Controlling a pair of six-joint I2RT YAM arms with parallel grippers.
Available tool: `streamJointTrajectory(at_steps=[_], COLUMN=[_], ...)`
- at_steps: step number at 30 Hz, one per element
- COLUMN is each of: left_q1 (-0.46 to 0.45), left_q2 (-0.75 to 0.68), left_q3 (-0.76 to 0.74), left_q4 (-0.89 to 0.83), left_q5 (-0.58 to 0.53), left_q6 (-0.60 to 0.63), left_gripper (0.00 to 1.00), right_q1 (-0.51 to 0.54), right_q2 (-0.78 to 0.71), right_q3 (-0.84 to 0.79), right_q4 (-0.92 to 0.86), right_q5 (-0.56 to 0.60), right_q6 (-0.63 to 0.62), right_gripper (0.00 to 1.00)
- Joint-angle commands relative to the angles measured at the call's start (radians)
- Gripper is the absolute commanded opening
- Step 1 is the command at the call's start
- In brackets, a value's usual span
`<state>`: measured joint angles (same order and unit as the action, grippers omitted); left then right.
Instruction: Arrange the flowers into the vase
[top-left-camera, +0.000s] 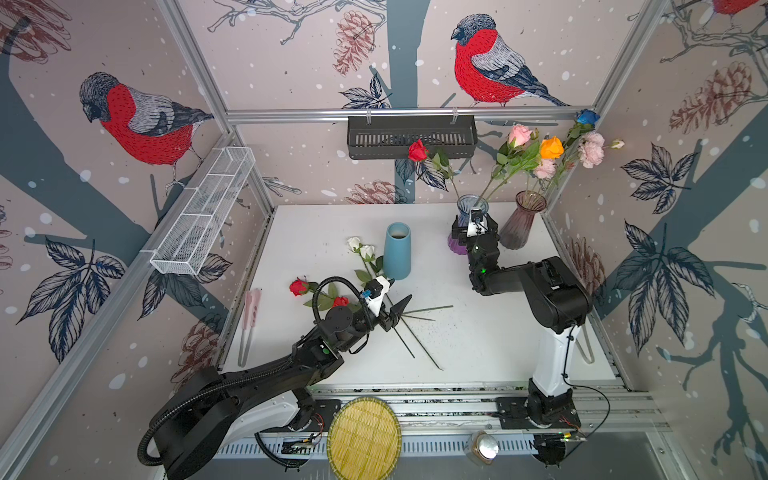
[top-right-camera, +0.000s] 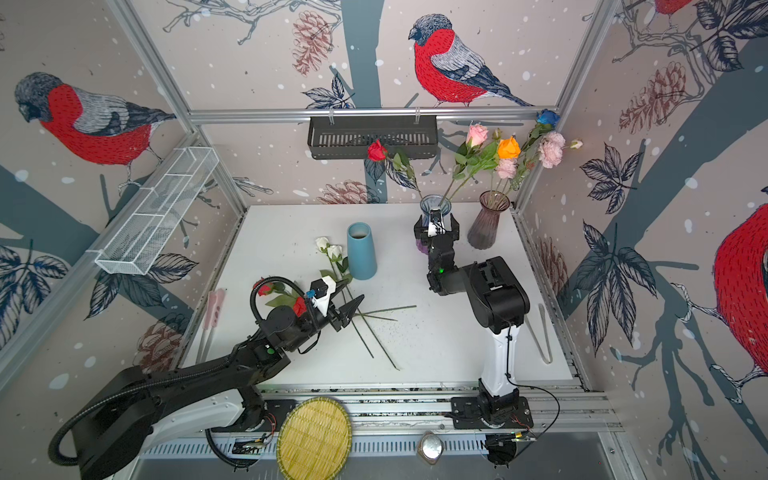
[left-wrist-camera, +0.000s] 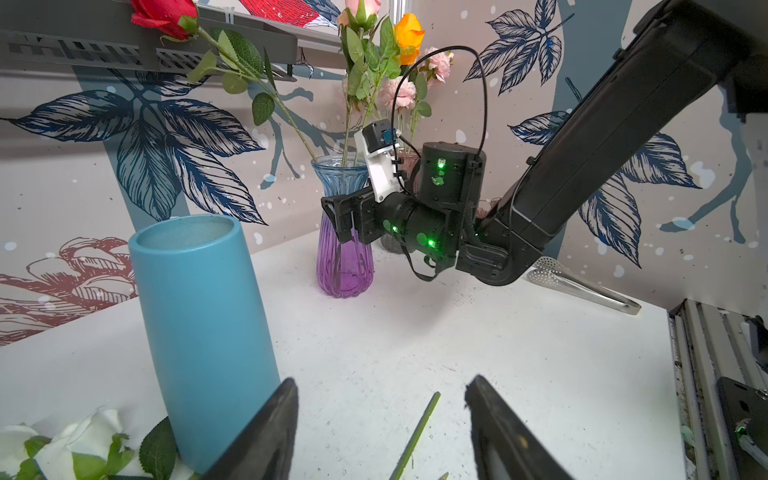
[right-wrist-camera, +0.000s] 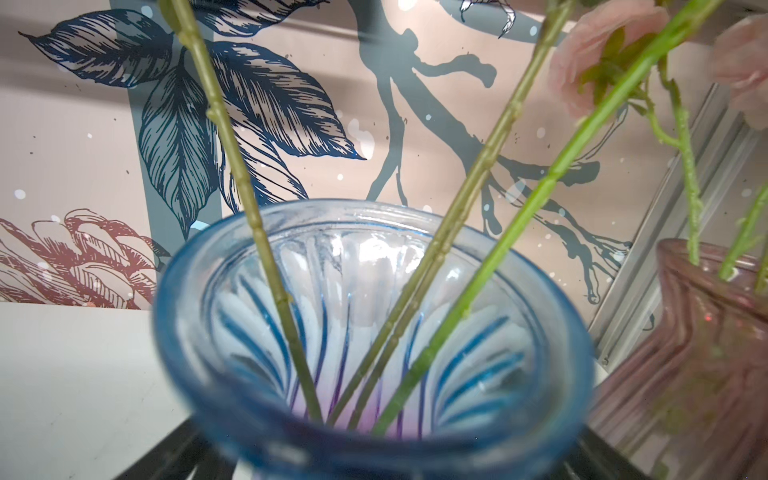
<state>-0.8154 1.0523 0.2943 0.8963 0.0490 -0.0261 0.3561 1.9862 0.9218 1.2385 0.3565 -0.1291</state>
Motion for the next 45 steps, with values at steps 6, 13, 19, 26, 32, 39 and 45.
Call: streamJointTrajectory(at_steps=[6, 13, 19, 26, 32, 39, 45], left_q1=[-0.001, 0.0, 0.0, 0.0, 0.0, -0.001, -0.001], left_q2=[-0.067, -0.158, -0.19, -0.173, -0.173, -0.172, -0.169], left_q3=[-0.051, -0.126, -0.137, -0.117, -0.109, -0.108, -0.105], left_q4=[0.067, 0.121, 0.121, 0.096, 0.082, 0.078, 0.075], left_q5=[-0.146, -0.327, -0.351, -0.346, -0.342, -0.335, -0.345], left_q6=[-0.04, -0.078, -0.076, -0.07, -0.065, -0.063, -0.052], left_gripper=[0.64, 0.65, 0.65, 0.66, 0.66, 0.66, 0.66], right_q1=[0.094, 0.346, 0.359, 0.34, 0.322, 0.294, 0.292], right_q2=[-0.22, -0.371, -0.404, -0.285, -0.164, -0.029, -0.041], right_q3=[-0.193, -0.238, -0.135, 0.011, 0.109, 0.233, 0.209], right_q4=[0.047, -0.194, -0.404, -0.44, -0.429, -0.45, -0.413], right_q5=[0.057, -0.072, -0.342, -0.537, -0.5, -0.524, -0.563], right_q6=[-0.035, -0.256, 0.002, 0.109, 0.124, 0.129, 0.132], right_gripper=[0.99, 0.99, 0.99, 0.99, 0.99, 0.99, 0.75])
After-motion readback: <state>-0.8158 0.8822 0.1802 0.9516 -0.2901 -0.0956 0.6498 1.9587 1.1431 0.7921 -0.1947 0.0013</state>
